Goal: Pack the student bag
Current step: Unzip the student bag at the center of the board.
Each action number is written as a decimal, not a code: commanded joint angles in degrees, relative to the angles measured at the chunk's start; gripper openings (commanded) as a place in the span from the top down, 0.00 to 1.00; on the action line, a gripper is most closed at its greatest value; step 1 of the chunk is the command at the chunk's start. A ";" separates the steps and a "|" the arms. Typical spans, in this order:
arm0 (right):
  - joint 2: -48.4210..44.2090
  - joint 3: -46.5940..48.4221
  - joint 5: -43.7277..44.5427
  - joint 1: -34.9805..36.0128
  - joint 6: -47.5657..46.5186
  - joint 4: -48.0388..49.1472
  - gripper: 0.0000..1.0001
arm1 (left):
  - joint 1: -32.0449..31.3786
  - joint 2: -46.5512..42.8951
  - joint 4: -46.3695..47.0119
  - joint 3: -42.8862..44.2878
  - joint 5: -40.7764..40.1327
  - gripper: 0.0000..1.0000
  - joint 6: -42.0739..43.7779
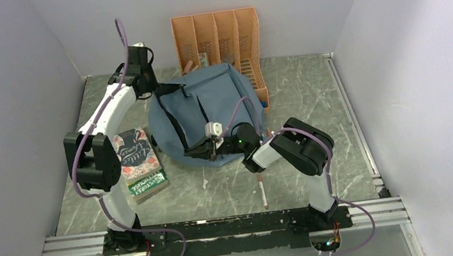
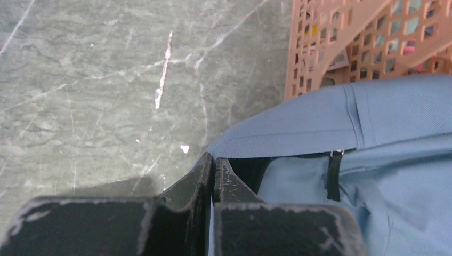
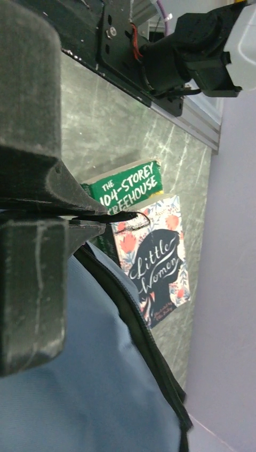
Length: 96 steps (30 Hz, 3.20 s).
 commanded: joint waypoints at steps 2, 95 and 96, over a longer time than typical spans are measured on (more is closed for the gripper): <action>-0.85 -1.63 -2.11 -0.44 -1.14 4.92 1.00 | 3.72 0.92 4.19 4.61 -0.75 0.95 1.66; 2.56 5.72 -16.46 -9.05 4.00 4.96 1.00 | 14.35 -27.58 3.74 -33.22 21.01 0.45 -14.76; 2.69 6.01 -16.13 -8.63 4.04 4.95 1.00 | 14.04 -29.05 3.33 -34.10 21.18 0.44 -15.37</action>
